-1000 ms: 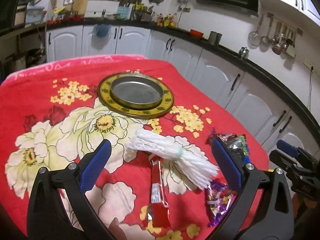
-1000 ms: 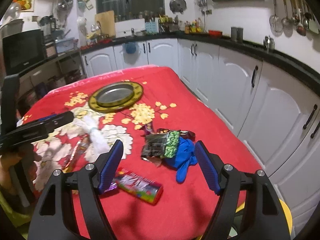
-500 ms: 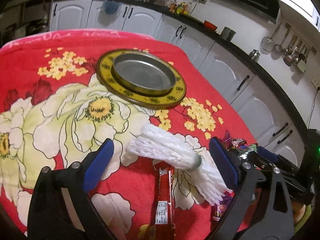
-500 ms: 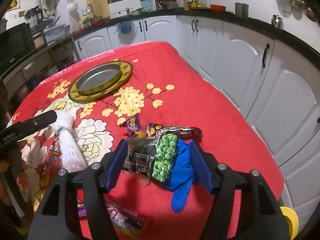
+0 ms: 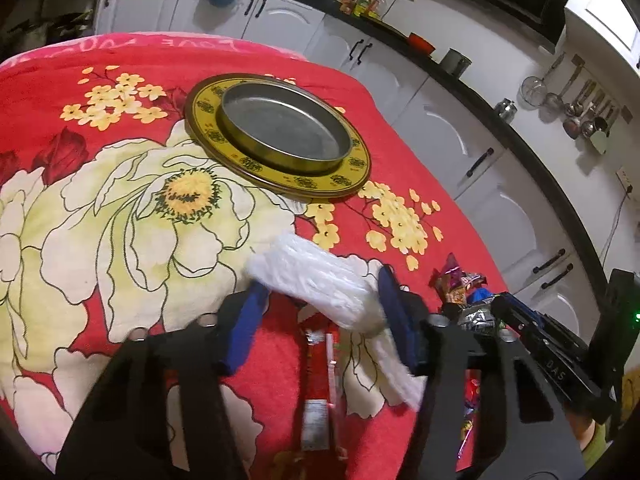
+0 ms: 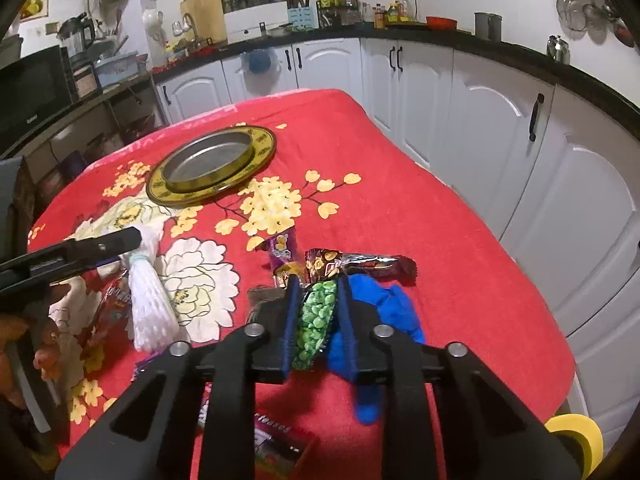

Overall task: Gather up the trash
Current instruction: 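Grasp the white mesh bundle with the left tool while the right tool grasps the green snack bag, then lift the mesh bundle and green snack bag and carry them over the bin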

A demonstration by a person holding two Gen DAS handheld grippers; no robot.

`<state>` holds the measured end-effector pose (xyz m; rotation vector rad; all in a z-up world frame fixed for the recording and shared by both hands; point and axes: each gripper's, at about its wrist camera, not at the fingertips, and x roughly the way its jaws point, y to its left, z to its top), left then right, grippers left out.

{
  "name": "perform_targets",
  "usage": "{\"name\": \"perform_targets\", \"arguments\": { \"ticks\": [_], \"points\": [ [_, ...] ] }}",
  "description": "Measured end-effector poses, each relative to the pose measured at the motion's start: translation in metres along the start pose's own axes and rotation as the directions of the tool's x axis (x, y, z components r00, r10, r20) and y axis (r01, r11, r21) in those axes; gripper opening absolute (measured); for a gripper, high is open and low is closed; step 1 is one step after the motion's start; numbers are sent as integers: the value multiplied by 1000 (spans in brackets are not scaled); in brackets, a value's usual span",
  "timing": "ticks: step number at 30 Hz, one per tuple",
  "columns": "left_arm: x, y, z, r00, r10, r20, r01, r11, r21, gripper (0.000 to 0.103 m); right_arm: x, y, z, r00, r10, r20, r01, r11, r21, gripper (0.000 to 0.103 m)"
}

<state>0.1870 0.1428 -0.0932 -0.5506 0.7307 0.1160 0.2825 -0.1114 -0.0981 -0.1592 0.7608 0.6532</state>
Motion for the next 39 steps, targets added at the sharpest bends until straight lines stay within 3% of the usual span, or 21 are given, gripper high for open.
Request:
{"name": "perform_targets", "arguments": {
  "ticks": [2, 10, 24, 39],
  "points": [
    [-1, -2, 0, 1000, -5, 1, 5, 1000, 7, 32, -4, 2, -1, 1000, 8, 11, -8, 1000, -4, 7],
    [-10, -4, 5, 999, -20, 26, 20, 1000, 12, 20, -22, 13, -1, 998, 38, 53, -37, 999, -20, 3],
    [-42, -7, 17, 992, -90, 83, 89, 996, 17, 12, -61, 32, 7, 985, 104, 136, -99, 994, -43, 2],
    [-78, -65, 6, 974, -174, 144, 147, 972, 184, 11, -116, 30, 5, 969, 97, 227, -93, 995, -28, 2]
  ]
}}
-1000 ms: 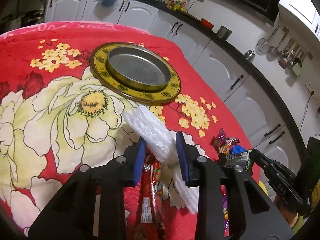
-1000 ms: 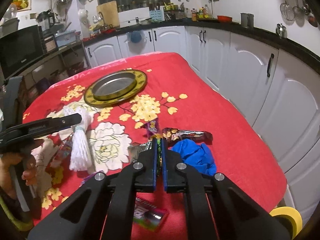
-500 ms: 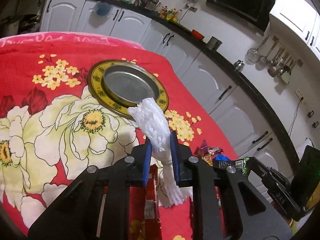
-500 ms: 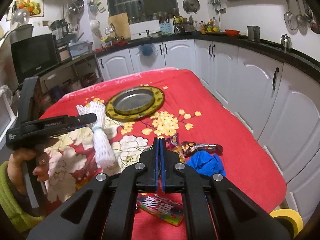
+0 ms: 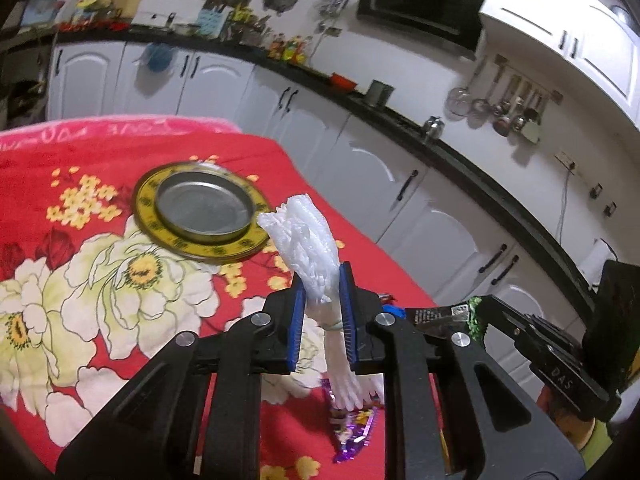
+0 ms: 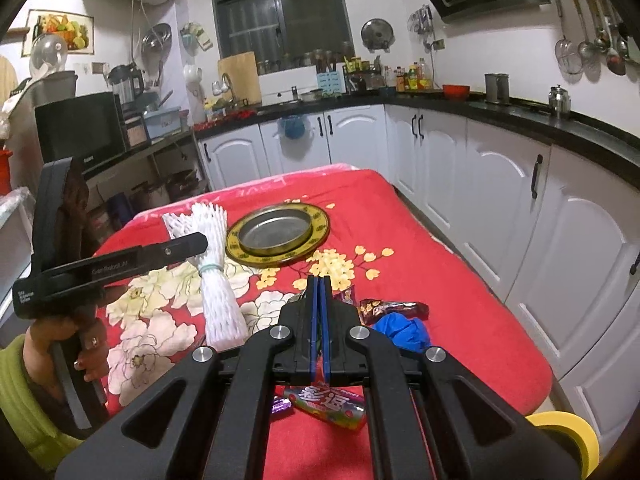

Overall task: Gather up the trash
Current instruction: 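Lift the mesh bundle and green snack bag and carry them over the bin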

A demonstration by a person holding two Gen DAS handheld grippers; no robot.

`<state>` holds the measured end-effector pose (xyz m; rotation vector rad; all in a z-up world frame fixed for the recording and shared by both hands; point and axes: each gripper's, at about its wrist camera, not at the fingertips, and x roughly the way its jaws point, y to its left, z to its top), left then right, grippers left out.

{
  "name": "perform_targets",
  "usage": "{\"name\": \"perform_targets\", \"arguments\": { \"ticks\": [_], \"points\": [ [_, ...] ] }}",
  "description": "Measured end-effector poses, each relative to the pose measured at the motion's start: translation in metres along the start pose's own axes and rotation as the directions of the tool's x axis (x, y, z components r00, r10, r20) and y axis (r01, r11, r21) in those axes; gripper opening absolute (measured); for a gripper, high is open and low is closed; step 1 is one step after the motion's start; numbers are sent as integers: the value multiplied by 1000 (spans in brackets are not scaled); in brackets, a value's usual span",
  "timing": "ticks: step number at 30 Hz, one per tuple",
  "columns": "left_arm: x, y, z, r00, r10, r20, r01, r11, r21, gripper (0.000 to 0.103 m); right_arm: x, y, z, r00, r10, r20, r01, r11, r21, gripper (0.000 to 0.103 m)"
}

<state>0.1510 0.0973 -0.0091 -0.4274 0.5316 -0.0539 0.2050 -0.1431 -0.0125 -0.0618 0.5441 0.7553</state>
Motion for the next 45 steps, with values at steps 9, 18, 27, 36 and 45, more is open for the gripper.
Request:
{"name": "perform_targets", "arguments": {
  "ticks": [9, 18, 27, 36, 45],
  "points": [
    [-14, -38, -6, 998, -56, 23, 54, 995, 88, 11, -35, -11, -8, 999, -40, 35, 39, 999, 31, 2],
    [-19, -72, -18, 995, -98, 14, 94, 984, 154, 11, -64, -31, -21, 995, -87, 47, 83, 994, 77, 2],
    [-14, -110, -35, 989, -145, -14, 145, 967, 212, 11, -94, -52, -34, 988, -148, 50, 141, 982, 125, 2],
    [-3, -149, -58, 979, -196, -61, 205, 945, 254, 11, -128, -83, -55, 973, -225, 44, 215, 961, 175, 2],
    [5, -182, -79, 968, -227, -105, 249, 921, 299, 11, -156, -111, -75, 954, -299, 31, 285, 934, 217, 2]
  ]
}}
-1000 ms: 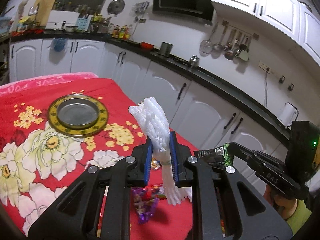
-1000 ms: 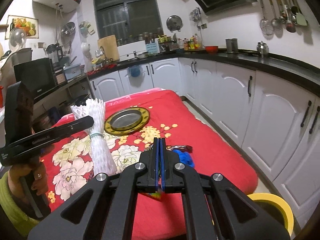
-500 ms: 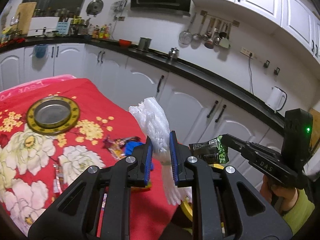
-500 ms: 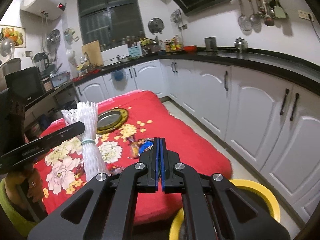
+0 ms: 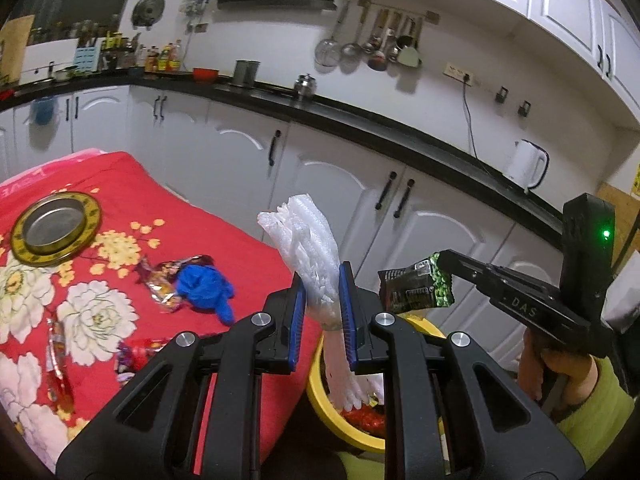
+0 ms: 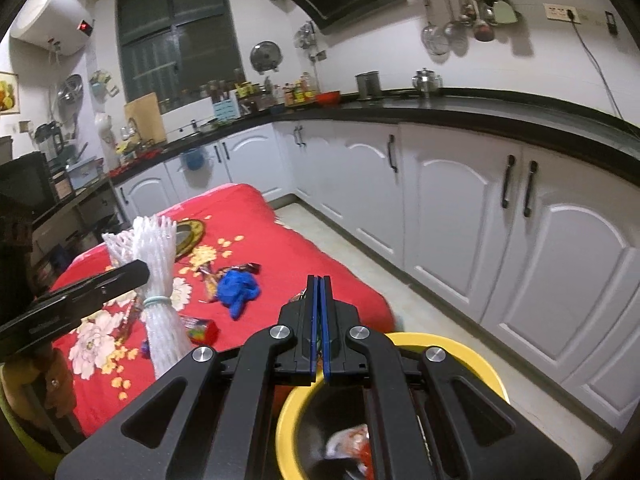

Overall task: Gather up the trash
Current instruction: 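Lift the mesh bundle and green snack bag and carry them over the bin, then open both tools to drop the mesh bundle and snack bag into the bin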

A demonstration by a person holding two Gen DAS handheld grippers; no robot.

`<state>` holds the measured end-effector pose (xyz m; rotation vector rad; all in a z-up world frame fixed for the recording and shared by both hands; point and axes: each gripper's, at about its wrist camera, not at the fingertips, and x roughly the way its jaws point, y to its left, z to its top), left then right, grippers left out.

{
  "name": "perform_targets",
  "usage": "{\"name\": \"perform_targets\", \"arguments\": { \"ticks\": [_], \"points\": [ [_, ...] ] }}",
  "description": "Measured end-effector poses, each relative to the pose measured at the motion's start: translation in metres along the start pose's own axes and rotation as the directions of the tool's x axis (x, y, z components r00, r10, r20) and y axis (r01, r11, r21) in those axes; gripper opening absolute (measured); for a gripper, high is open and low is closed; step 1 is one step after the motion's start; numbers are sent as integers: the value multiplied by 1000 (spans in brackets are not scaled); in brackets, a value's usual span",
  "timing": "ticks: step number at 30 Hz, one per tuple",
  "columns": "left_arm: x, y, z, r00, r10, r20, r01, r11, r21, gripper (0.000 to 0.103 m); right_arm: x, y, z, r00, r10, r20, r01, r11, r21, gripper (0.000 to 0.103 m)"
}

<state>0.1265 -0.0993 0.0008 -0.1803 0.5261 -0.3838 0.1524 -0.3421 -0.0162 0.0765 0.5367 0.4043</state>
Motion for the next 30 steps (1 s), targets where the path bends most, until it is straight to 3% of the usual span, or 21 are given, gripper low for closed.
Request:
{"name": "perform_targets", "arguments": {
  "ticks": [16, 30],
  "points": [
    [42, -58, -27, 991, -95, -96, 103, 992, 74, 11, -16, -54, -26, 993, -114, -34, 115, 992, 54, 2],
    [87, -83, -61, 965, -139, -223, 161, 983, 85, 11, -5, -89, -58, 982, -120, -145, 137, 984, 116, 2]
  ]
}}
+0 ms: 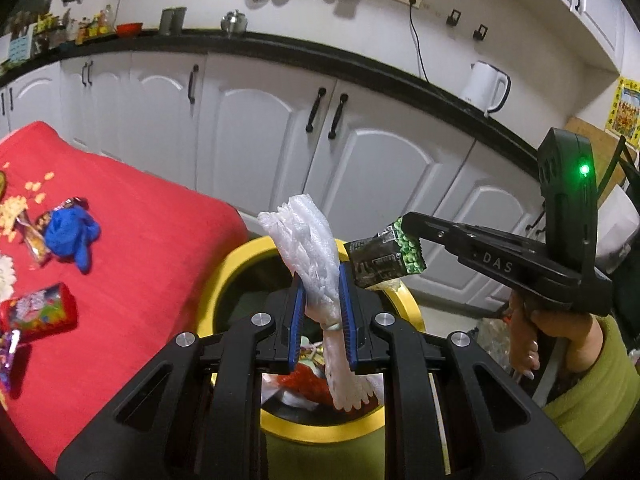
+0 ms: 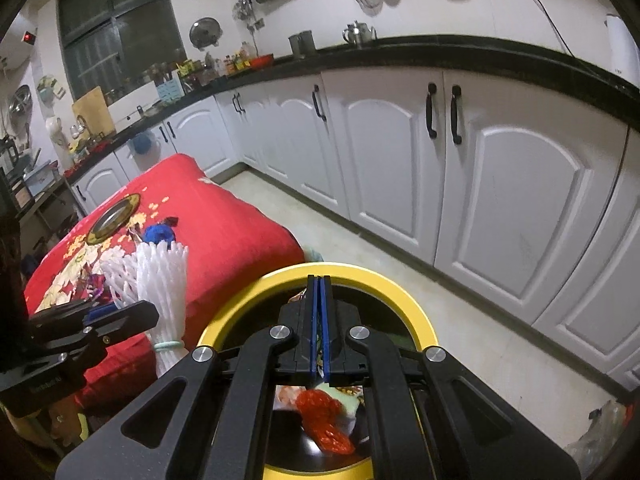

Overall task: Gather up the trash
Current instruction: 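Open both tools to drop the mesh bundle and snack bag into the bin, then move both open tools back over the blanket toward the red bag and candy tube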

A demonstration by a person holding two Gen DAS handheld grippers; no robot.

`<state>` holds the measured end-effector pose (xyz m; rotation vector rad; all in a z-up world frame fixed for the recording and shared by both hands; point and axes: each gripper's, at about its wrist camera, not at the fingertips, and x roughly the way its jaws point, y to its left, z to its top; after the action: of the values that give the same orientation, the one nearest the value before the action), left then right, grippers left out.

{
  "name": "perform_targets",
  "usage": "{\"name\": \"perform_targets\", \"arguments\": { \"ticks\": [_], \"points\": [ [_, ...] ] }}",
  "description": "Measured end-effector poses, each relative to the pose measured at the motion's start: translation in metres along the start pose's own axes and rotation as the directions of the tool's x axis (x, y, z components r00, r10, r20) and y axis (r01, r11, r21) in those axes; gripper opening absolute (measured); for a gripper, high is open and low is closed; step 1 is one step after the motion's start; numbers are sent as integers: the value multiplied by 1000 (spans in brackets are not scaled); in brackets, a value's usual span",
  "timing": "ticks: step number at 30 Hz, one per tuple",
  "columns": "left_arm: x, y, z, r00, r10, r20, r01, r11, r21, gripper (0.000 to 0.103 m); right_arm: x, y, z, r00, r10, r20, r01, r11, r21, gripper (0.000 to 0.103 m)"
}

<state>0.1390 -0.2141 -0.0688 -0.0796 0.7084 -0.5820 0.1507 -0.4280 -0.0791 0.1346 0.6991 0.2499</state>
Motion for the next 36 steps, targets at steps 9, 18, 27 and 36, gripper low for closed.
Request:
{"name": "perform_targets", "arguments": {
  "ticks": [9, 18, 27, 36],
  "points": [
    [19, 1, -8, 998, -11, -55, 11, 1000, -15, 12, 13, -10, -5, 999, 15, -35, -14, 999, 34, 2],
    [25, 6, -9, 997, 4, -75, -7, 999, -39, 41, 18, -22, -7, 998, 35, -50, -30, 996, 80, 21],
    [10, 26, -6, 998, 53, -35, -56, 992, -116, 91, 9, -26, -5, 1000, 21, -11, -20, 994, 105, 43],
    [-16, 29, 2, 986, 162, 43, -158, 984, -83, 92, -4, -6, 1, 998, 36, 43, -39, 997, 62, 57]
  ]
}}
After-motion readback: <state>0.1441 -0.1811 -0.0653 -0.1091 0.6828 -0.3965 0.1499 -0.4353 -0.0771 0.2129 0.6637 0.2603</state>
